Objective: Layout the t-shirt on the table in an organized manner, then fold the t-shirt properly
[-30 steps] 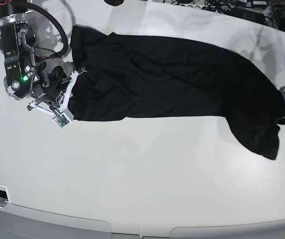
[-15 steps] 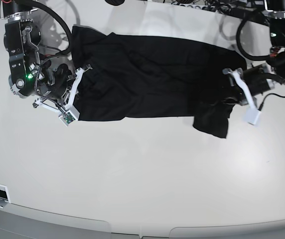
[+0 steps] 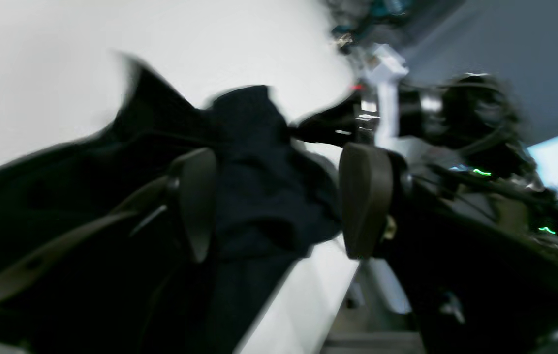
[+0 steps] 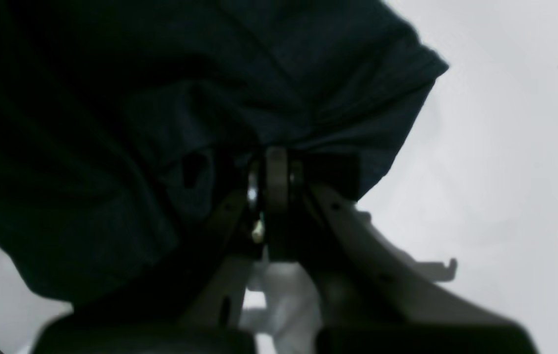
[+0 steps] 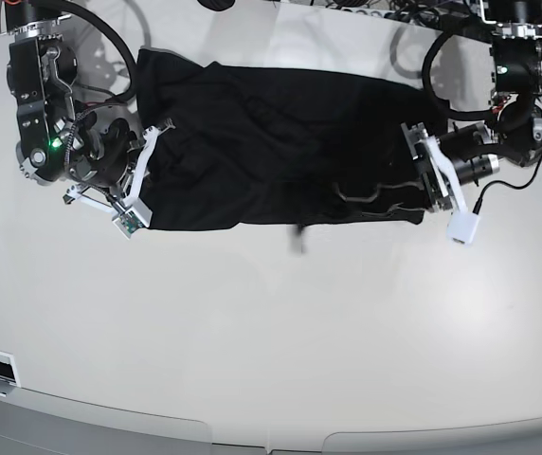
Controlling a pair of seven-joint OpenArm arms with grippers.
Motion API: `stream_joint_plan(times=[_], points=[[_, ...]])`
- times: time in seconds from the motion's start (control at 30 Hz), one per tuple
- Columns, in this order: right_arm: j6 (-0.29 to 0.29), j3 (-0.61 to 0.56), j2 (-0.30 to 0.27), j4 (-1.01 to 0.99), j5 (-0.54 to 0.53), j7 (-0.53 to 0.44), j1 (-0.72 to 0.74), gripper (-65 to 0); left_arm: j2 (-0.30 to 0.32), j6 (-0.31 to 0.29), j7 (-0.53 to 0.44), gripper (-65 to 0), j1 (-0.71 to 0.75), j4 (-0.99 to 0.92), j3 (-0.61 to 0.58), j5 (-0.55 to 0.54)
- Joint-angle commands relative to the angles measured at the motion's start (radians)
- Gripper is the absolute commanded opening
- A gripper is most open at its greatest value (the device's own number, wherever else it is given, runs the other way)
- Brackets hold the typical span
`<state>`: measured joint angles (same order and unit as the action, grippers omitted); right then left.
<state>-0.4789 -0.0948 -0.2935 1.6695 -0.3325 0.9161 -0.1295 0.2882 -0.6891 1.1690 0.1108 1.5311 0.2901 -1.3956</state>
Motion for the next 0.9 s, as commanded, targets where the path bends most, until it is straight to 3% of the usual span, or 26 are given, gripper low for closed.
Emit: stream_joint_plan(times=[0.0,0.03,0.1,0.13,0.3,0.5,0.53,0.63,0.67,0.73,0.8,0.87], points=[[-0.004,0.006,-0.008,0.014,-0.011,-0.016,0.014,-65.0,0.014,-0.009,0.000,-29.9,-0.010,0.016,0.006,-0.054],[-0.004,0.006,-0.008,0.014,-0.011,-0.016,0.014,-65.0,0.014,-0.009,0.008,-37.8,-0.012,0.016,0.006,-0.063],[-0.013,0.006,-0.008,0.014,-0.011,-0.015,0.024,-65.0,0.014,-0.009,0.008,-62.8,-0.012,0.016,0.011,-0.061],[-0.016,0.006,-0.008,0.014,-0.011,-0.014,0.031,-65.0,0.014,-0.009,0.008,-65.0,-0.012,0.016,0.014,-0.061],[-0.006,0.006,-0.008,0.019,-0.019,-0.010,0.070,-56.2,0.014,-0.009,0.008,-65.0,-0.011,0.016,0.077,-0.055],[0.006,0.006,-0.008,0.019,-0.117,0.023,0.119,-51.1,0.017,-0.009,0.007,-65.0,-0.024,0.016,0.312,-0.042],[0.003,0.006,-0.008,0.019,-0.121,0.023,0.123,-51.1,0.020,-0.009,0.007,-62.7,-0.025,0.016,0.343,-0.019],[-0.026,0.006,-0.008,0.019,-0.143,0.024,0.127,-51.1,0.043,-0.009,0.005,-45.0,-0.024,0.016,0.380,0.073],[-0.035,0.006,-0.008,0.019,-0.150,0.024,0.127,-51.1,0.051,-0.009,-0.005,-46.8,-0.024,0.016,0.380,0.107],[-0.054,0.006,-0.008,0.019,-0.177,0.045,0.129,-51.3,0.070,-0.009,-0.027,-64.6,-0.023,0.016,0.373,0.196],[-0.050,0.006,-0.008,0.019,-0.188,0.100,0.131,-51.3,0.089,-0.009,-0.074,-65.0,-0.019,0.016,0.368,0.296],[0.010,0.014,-0.009,0.019,-0.163,0.167,0.136,-51.3,0.108,0.018,-0.129,-65.0,-0.019,0.016,0.365,0.383]])
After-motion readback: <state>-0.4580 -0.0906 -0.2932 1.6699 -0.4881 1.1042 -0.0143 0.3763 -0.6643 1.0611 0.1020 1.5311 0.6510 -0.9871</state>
